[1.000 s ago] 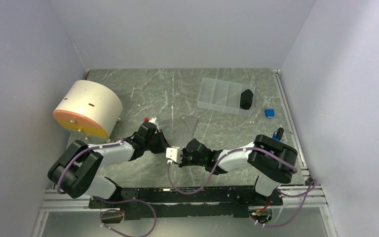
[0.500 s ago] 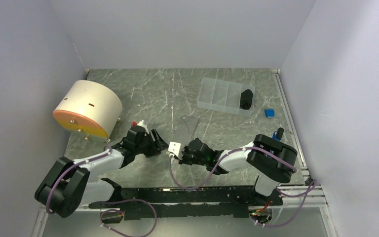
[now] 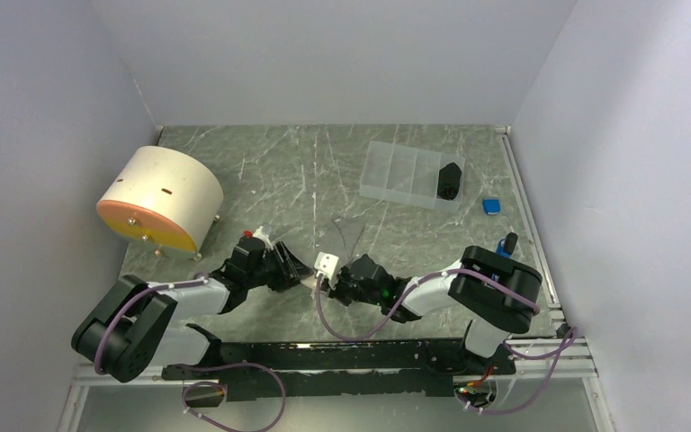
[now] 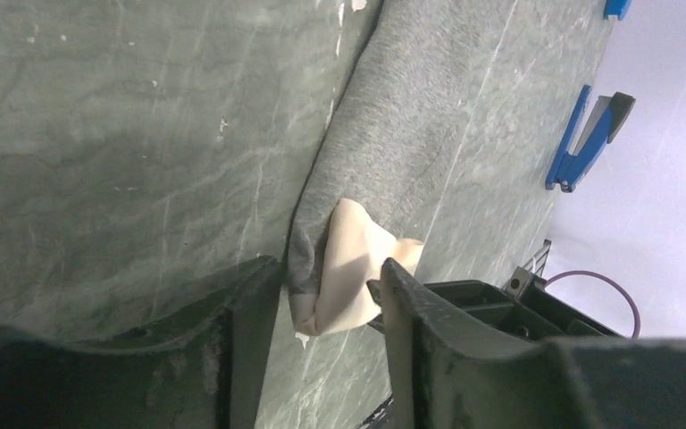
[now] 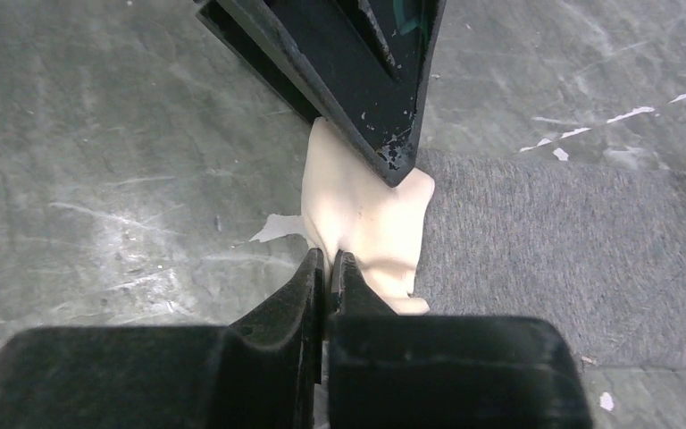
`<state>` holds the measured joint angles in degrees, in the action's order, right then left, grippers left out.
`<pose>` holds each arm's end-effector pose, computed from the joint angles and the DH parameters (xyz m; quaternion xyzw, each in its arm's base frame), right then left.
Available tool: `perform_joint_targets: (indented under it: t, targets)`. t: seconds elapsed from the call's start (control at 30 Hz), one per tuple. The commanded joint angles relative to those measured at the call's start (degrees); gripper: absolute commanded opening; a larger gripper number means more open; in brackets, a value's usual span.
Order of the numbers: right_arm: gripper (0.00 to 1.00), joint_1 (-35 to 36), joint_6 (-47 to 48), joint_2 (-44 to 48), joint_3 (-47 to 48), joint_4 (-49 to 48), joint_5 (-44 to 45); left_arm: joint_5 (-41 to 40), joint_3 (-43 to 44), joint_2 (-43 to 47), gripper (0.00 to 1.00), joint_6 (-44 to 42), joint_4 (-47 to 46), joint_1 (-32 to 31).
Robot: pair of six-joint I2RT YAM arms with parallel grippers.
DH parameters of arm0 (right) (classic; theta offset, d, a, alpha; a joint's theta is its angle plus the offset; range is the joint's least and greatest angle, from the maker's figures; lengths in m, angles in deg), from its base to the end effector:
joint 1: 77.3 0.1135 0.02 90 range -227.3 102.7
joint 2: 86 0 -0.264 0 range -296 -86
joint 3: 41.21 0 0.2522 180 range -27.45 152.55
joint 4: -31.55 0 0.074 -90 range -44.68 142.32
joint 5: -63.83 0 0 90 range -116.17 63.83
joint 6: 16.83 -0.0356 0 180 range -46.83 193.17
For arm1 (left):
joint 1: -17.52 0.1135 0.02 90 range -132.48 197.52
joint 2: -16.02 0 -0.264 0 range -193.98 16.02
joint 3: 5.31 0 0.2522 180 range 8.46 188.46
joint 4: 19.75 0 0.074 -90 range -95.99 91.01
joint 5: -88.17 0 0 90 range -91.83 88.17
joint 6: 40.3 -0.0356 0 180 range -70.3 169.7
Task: Roll the underwear
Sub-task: Roll the underwear to the center of the board.
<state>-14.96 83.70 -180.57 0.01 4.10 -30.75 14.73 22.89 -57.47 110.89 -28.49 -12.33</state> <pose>0.1321 0.2582 0.1265 -0.5200 0.6688 0.2621 0.4622 0.1764 -0.1130 0.1230 -0.1764 0.8685 -0.4076 0.2200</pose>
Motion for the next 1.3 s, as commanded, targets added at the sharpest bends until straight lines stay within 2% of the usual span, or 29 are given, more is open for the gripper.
perform_joint_targets:
  t: [0.0,0.13,0.27,0.33,0.37,0.53,0.63,0.77,0.83,0.9,0.97,1.07,1.17,1.27]
  targets:
    - [0.0,0.4,-4.9,-0.6,-1.0,-3.7,-3.8,-2.8,-1.7,-2.8,0.47,-1.2,4.6,-0.7]
    - [0.02,0.5,-5.9,-0.7,-1.2,-5.2,-4.2,-3.5,-0.2,-3.4,0.26,-2.8,6.4,-1.3]
    - [0.2,0.7,-3.6,1.3,-2.1,-5.0,-3.6,-3.8,0.4,-2.5,0.11,-3.3,8.0,-1.4]
    - [0.35,1.2,-0.8,2.7,-1.9,-2.8,-3.3,-4.2,1.1,-1.7,0.07,-3.6,9.5,-1.3]
    - [0.39,2.0,1.1,3.1,-1.5,-1.3,-2.8,-4.4,1.5,-1.5,0.06,-3.8,10.2,-1.3]
    - [0.51,6.2,9.8,2.9,0.9,3.7,4.0,-4.1,3.2,-1.5,0.05,-4.6,12.6,-1.4]
    - [0.53,8.3,14.1,1.4,2.3,5.2,10.7,-4.0,3.4,-1.7,0.05,-4.7,13.0,-1.3]
    - [0.52,8.6,16.5,-0.6,3.0,4.8,15.8,-3.9,3.9,-1.2,0.05,-5.1,14.0,-1.4]
    - [0.49,8.7,16.9,-1.2,2.8,4.3,17.6,-4.1,4.3,-0.9,0.05,-5.6,15.0,-1.3]
    - [0.42,8.6,17.4,-1.5,2.4,4.1,17.6,-4.3,4.8,-0.8,0.05,-5.8,15.5,-1.3]
    - [0.26,8.7,16.7,-1.8,2.2,3.7,17.1,-4.3,4.9,-0.8,0.05,-5.8,15.7,-1.3]
    - [0.08,8.8,14.4,-1.7,2.1,3.6,14.4,-4.0,4.8,-0.9,0.05,-5.4,15.6,-1.4]
    - [0.03,8.8,10.1,-0.1,0.2,0.0,9.7,-4.1,4.8,-0.7,0.06,-4.8,15.7,-1.3]
    - [0.0,8.7,4.4,0.2,-0.4,-1.5,7.7,-4.2,5.0,0.4,0.13,-4.3,16.7,-1.3]
